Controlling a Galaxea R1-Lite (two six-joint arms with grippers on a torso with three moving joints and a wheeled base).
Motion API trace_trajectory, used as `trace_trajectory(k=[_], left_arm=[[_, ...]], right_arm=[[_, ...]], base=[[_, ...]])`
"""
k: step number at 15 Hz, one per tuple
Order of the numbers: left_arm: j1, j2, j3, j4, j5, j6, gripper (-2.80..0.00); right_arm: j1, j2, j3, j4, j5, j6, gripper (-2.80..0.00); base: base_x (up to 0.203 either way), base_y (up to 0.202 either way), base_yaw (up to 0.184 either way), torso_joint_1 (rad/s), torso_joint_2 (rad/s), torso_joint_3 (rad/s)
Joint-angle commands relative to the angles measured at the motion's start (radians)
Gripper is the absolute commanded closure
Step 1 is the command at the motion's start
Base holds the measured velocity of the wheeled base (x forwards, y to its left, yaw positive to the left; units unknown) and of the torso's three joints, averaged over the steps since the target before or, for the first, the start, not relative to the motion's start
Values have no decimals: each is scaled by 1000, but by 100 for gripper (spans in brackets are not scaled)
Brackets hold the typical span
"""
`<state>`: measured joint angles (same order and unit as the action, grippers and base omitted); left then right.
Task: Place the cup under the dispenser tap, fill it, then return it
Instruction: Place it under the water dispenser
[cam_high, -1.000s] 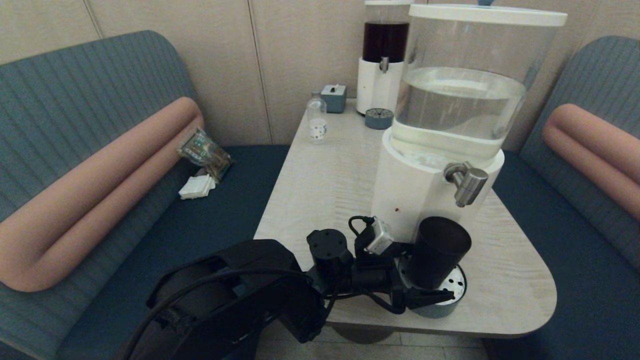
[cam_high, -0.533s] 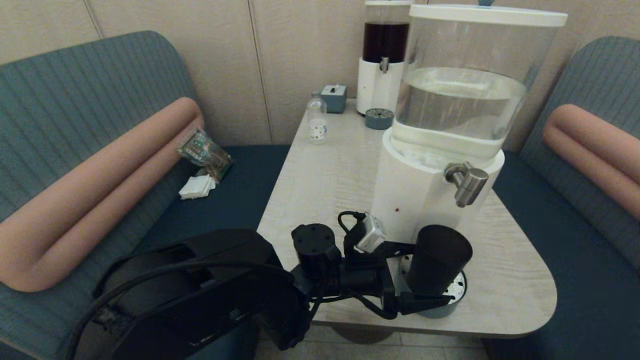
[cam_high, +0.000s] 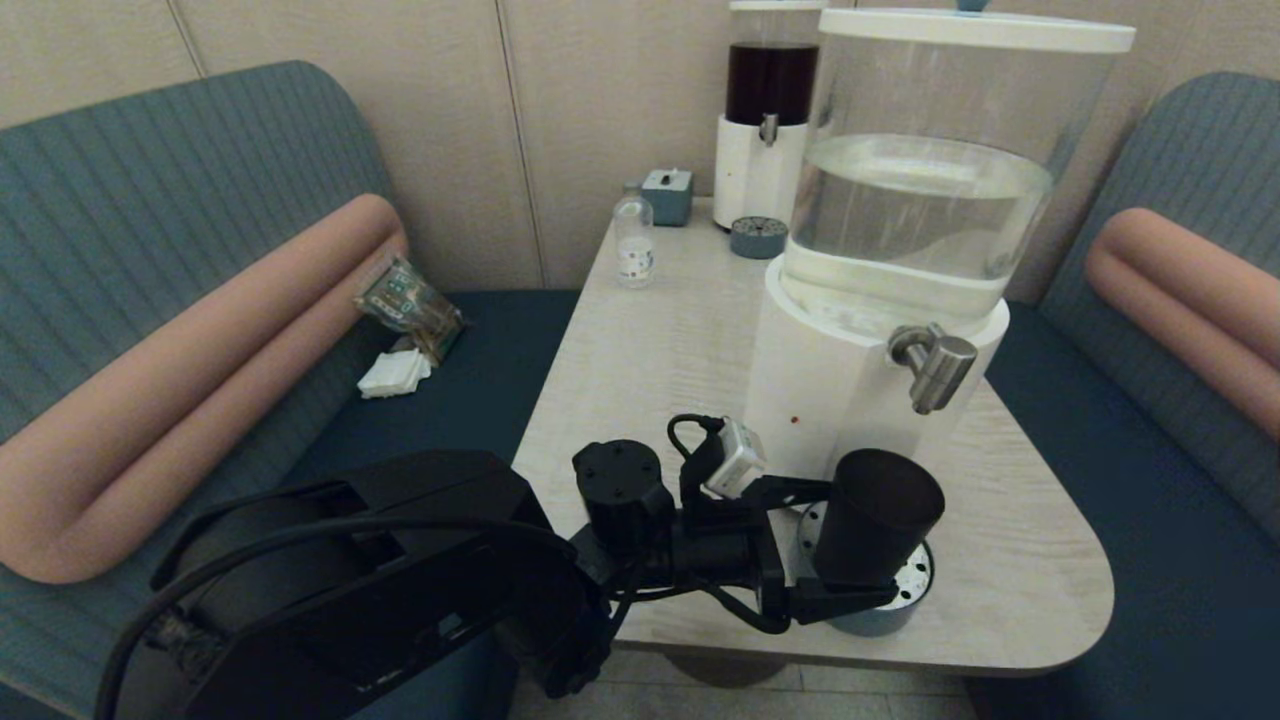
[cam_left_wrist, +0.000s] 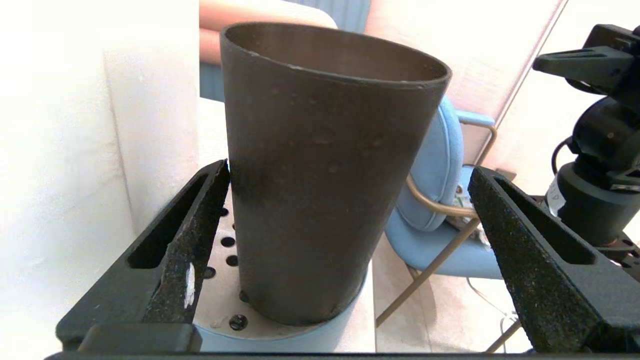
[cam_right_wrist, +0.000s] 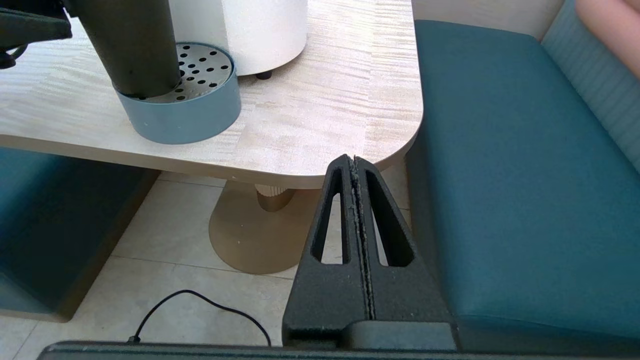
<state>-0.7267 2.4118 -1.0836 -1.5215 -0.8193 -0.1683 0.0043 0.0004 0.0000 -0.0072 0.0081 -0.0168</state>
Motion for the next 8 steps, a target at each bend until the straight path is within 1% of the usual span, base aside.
trace_trajectory(k=[1,3,8], left_arm=[[1,15,-16,-8,-4,-3,-280],[3,23,-22,-8,-4,-2,-280],[2,0,10,-8,-6,3,-280]], right_arm=[[0,-2,0,-2,0,0,0],[0,-2,0,-1,1,0,0],[0,-2,0,0,1,0,0]], base=[[0,0,0,0,0,0],[0,0,0,0,0,0],[0,0,0,0,0,0]])
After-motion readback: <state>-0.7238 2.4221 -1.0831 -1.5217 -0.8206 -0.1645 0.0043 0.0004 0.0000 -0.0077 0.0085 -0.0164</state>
